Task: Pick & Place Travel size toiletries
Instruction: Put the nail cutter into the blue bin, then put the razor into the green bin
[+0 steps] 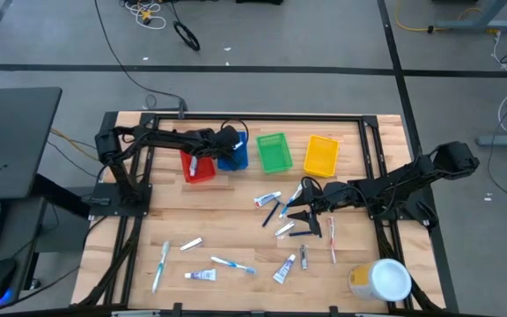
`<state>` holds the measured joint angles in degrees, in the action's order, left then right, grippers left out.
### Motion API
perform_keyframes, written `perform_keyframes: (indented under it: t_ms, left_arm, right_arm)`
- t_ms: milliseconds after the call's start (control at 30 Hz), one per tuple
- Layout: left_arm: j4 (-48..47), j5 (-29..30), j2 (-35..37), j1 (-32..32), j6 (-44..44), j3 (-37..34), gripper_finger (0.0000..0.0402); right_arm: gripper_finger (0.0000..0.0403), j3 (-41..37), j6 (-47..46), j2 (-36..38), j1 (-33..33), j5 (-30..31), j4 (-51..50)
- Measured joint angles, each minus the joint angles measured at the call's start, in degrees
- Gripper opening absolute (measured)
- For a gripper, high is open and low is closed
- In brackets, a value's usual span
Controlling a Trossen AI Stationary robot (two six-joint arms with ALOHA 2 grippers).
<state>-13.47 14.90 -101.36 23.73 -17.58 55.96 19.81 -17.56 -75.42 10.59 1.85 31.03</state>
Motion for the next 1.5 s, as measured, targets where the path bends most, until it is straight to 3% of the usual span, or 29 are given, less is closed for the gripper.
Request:
perform_keyframes:
  t_ms: [433, 733, 1100, 1500]
  left_arm:
    - [-0.1, -0.9, 0.3, 0.0, 0.0, 0.0, 0.0125]
    - [-0.2, -1.1, 5.8, -3.5, -0.1, 2.3, 0.0125]
    - [-0.6, -1.1, 14.8, -14.7, -0.2, 2.5, 0.0125]
    - [-0.5, -0.7, 15.7, -30.1, -4.9, 2.4, 0.0125]
  right_arm:
    - [0.0197, 0.0, 0.0, 0.0, 0.0, 0.0, -0.1]
    - [0.0197, 0.0, 0.0, 0.0, 0.0, 0.0, -0.1]
    - [0.0197, 0.0, 0.0, 0.0, 0.0, 0.0, -0.4]
    - [0.0197, 0.0, 0.0, 0.0, 0.0, -0.5, -2.4]
